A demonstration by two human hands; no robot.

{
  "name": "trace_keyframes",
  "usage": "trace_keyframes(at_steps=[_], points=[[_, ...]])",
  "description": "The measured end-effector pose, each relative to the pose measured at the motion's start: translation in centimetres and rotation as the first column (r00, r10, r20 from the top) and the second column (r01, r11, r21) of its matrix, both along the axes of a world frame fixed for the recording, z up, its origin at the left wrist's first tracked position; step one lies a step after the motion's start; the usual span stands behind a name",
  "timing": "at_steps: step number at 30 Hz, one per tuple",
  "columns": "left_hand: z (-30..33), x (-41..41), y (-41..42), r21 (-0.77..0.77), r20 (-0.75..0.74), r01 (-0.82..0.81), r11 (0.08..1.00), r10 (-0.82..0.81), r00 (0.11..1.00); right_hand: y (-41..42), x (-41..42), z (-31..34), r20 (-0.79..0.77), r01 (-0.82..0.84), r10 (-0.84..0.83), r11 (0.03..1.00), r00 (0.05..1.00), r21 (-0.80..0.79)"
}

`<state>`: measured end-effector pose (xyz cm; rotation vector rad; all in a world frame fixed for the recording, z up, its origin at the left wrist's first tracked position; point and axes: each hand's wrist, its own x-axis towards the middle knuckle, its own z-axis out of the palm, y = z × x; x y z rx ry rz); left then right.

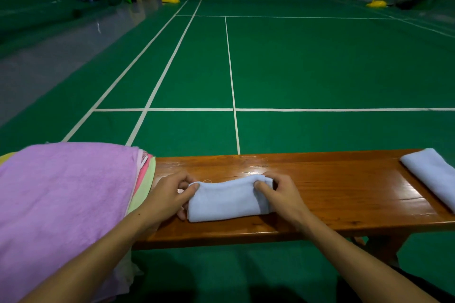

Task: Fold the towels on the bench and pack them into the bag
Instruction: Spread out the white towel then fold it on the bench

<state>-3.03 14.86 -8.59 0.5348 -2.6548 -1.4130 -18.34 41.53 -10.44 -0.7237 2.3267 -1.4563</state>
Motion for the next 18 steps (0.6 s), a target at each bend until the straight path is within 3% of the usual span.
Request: trace_keyframes(at_steps=[3,5,7,10,12,15,18], points=[[-0.6,-0.5,0.0,-0.067,0.024,-0.04,0.997,0.042,0.999,-0.8,-0.6,-0.2,0.015,0.062,-0.063,0.996,0.998,0.058],[-0.8,-0.9,-0.1,-0.263,0.042,-0.039,0.964,0.052,0.998,-1.2,-0.8,-0.4,-0.016,0.097,-0.096,0.99,0.995,0.105],[-1.2,-1.2,-0.2,-0.433,0.071,-0.036,0.901,0.074,0.995,-1.5,-0.9,-0.6,-0.106,0.148,-0.132,0.976,0.986,0.158],[-1.8,-1.4,-0.1,-0.484,0.104,-0.059,0.873,0.124,0.987,-1.7,-0.6,-0.7,-0.257,0.229,-0.148,0.918,0.955,0.323],[-1.6,-1.1,0.4,-0.569,0.046,-0.094,0.817,0.147,0.988,-1.7,-0.1,-0.6,-0.413,0.307,-0.129,0.863,0.902,0.402],[-1.3,-0.7,1.6,-0.722,-0.097,-0.07,0.688,0.0,0.995,-2.0,0.6,-0.2,-0.659,0.304,0.06,0.853,0.75,0.424],[-1.4,-0.7,3.4,-0.686,0.068,0.177,0.705,-0.18,0.981,-2.6,2.0,-0.3,-0.677,0.029,0.35,0.876,0.648,0.481]])
